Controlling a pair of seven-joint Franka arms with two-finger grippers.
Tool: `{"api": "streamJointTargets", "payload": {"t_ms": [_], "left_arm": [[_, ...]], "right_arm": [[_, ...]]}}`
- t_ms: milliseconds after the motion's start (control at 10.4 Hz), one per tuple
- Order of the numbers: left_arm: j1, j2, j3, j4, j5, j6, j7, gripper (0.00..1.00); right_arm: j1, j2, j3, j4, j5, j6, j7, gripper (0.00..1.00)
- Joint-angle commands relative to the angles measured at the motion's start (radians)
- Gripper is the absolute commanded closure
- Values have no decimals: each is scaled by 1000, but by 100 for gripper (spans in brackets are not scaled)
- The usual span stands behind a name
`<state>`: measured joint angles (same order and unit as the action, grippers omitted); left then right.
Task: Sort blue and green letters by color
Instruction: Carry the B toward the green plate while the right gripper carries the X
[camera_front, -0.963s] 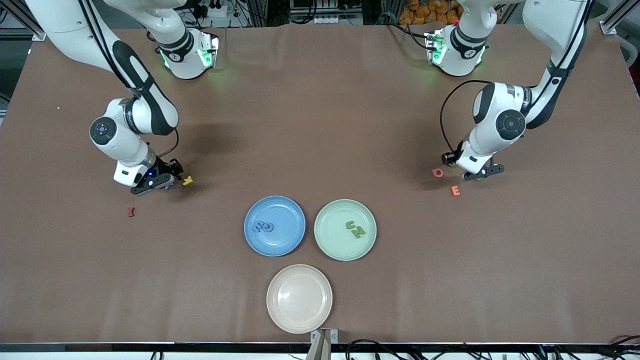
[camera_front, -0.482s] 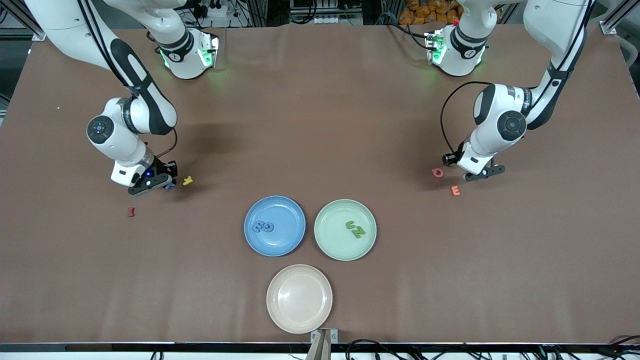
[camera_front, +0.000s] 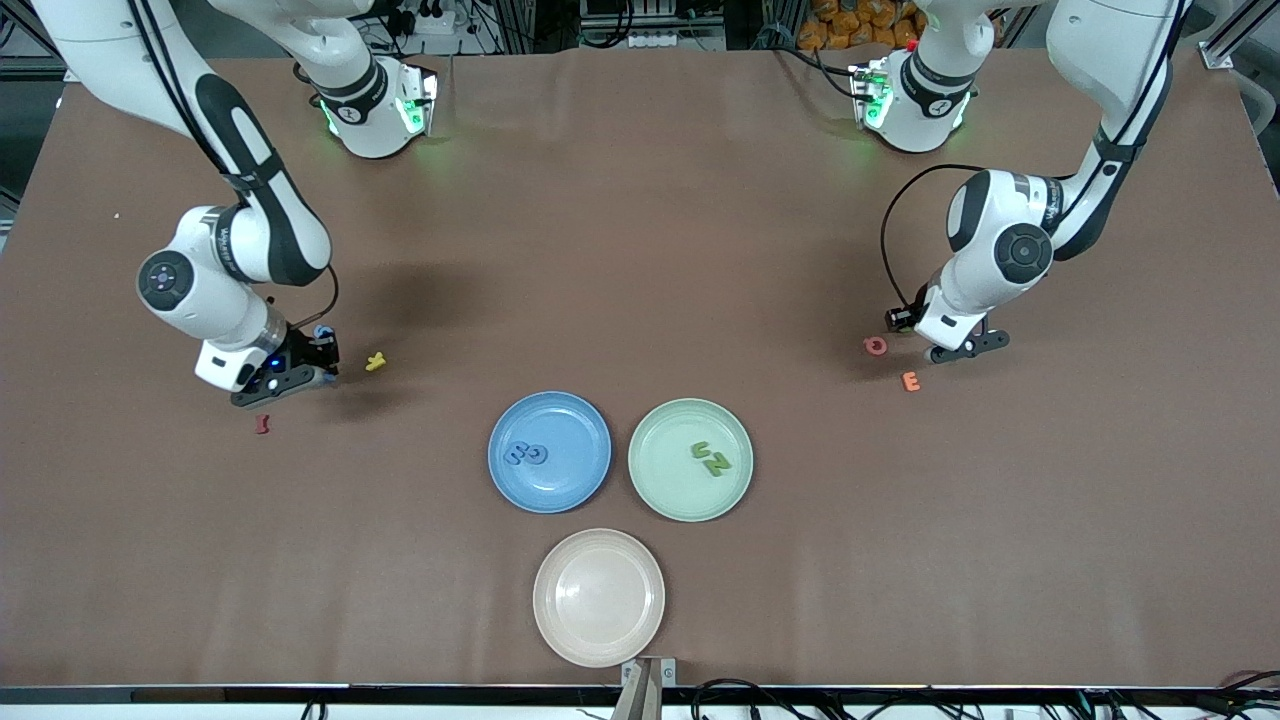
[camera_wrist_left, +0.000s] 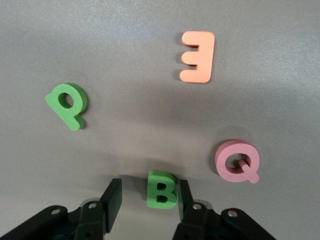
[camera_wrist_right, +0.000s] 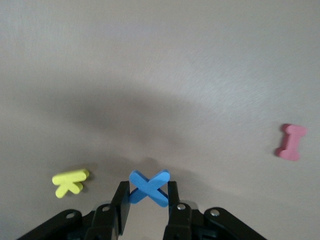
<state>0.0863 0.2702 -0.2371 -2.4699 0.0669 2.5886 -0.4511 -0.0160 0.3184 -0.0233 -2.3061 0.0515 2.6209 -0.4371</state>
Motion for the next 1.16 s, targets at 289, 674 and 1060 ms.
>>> {"api": "streamJointTargets", "payload": {"t_ms": [289,674,1060], "left_arm": [[9,10,-7,-3,27,24,-20,60],[9,14,-7,2,24,33,-21,100],[0,-44,-19,54,25,-2,-21,100]], "right_arm": [[24,22,74,189,-7,-165,456,79],[91,126,94,354,-7,-165,737,82],[191,284,94,581,11,-165,1045,83]]}}
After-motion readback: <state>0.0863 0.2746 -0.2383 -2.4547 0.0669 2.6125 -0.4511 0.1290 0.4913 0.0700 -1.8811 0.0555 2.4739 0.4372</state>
